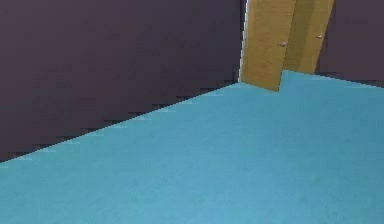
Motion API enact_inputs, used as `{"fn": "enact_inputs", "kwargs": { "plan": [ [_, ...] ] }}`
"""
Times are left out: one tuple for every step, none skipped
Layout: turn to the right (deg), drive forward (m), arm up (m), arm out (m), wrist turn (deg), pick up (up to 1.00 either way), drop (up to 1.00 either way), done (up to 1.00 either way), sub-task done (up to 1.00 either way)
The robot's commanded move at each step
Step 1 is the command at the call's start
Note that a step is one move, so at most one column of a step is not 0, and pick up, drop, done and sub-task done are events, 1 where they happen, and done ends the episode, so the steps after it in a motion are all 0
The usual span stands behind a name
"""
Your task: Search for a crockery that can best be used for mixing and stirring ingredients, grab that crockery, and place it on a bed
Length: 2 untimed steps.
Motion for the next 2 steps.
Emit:
{"fn": "enact_inputs", "kwargs": {
  "plan": [
    [3.0, 0.0, 0.0, 0.0, 0.0, 0.0, 0.0, 0.0, 0.0],
    [0.0, 0.45, 0.0, 0.0, 0.0, 0.0, 0.0, 0.0, 0.0]
  ]
}}
